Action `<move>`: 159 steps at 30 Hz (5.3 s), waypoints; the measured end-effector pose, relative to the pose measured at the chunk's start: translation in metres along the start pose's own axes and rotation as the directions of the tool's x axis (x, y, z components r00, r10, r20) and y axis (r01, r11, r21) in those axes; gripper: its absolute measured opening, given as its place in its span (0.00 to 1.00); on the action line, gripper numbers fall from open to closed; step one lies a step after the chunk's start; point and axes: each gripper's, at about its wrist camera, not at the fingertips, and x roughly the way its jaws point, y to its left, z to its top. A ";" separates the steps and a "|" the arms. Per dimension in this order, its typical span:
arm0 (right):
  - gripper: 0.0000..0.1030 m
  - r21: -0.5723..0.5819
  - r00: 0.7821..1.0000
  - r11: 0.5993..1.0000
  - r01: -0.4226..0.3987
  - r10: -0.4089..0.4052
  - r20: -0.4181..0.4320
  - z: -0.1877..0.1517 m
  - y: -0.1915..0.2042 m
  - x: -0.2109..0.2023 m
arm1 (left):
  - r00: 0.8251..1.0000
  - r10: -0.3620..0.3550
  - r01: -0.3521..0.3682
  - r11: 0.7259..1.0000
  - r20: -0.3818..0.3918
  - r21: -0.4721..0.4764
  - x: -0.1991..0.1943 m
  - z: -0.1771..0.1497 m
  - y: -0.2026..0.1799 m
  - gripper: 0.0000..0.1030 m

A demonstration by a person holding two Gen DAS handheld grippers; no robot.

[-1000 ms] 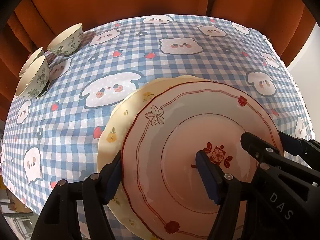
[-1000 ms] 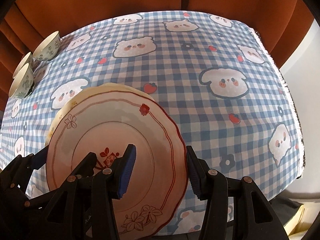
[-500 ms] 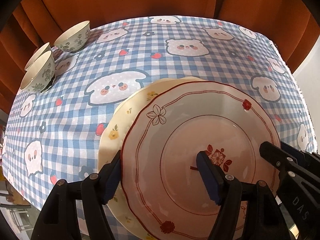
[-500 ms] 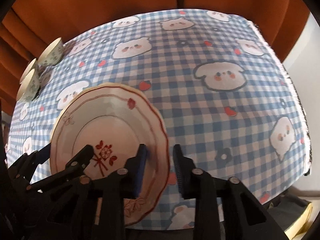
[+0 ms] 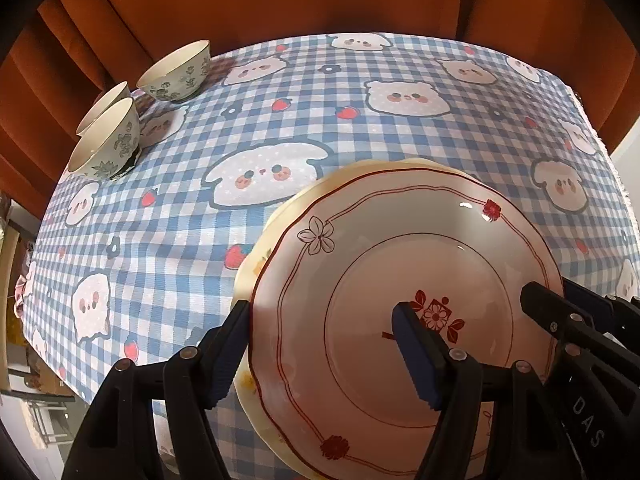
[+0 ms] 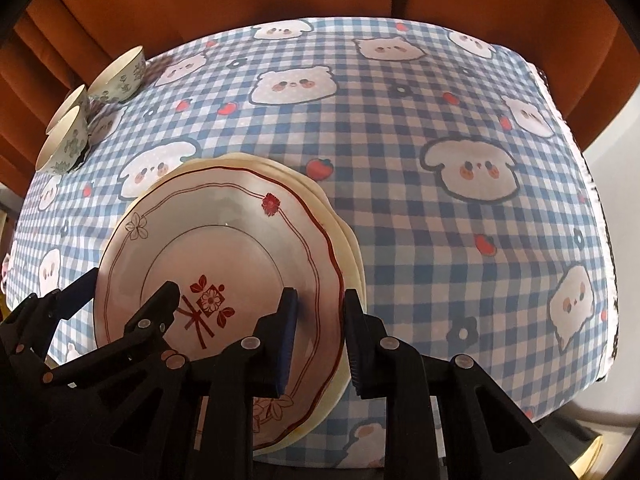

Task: Organize plates and bowls

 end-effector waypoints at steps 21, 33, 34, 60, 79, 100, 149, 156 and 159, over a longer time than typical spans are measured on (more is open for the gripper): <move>0.26 -0.054 0.999 0.998 0.032 -0.032 0.012 0.001 0.005 0.002 | 0.999 0.047 -0.047 0.999 -0.007 0.002 0.004 -0.003 -0.003 0.78; 0.58 0.006 1.000 1.000 0.023 -0.023 -0.002 0.001 -0.004 0.001 | 0.998 -0.037 0.031 0.994 -0.051 -0.101 0.010 -0.005 0.022 0.84; 0.58 0.003 1.000 1.000 0.029 -0.029 0.001 0.001 -0.002 -0.001 | 0.998 -0.041 0.035 0.994 -0.050 -0.103 0.010 -0.005 0.023 0.84; 0.64 0.176 0.985 0.970 0.165 -0.171 0.019 0.010 0.134 -0.012 | 0.979 -0.203 0.203 0.979 0.008 -0.015 0.006 0.021 0.180 0.83; 0.67 0.194 0.985 0.976 0.100 -0.125 0.121 0.070 0.280 -0.010 | 0.979 -0.164 0.169 0.985 0.120 -0.030 0.012 0.082 0.328 0.83; 0.67 0.131 0.989 0.991 -0.008 -0.011 0.147 0.187 0.329 0.059 | 0.993 -0.074 0.076 0.997 0.094 -0.012 0.088 0.162 0.359 0.69; 0.18 0.163 0.998 0.987 0.008 -0.017 0.053 0.102 0.313 0.033 | 0.991 -0.133 0.129 0.985 0.028 0.116 0.046 0.084 0.288 0.27; 0.18 0.180 0.998 0.984 0.017 -0.027 0.051 0.067 0.293 0.013 | 0.990 -0.138 0.134 0.982 0.024 0.130 0.027 0.059 0.268 0.27; 0.18 0.182 0.999 0.983 0.011 -0.019 0.047 0.052 0.282 0.007 | 0.991 -0.132 0.128 0.983 0.024 0.129 0.021 0.048 0.259 0.27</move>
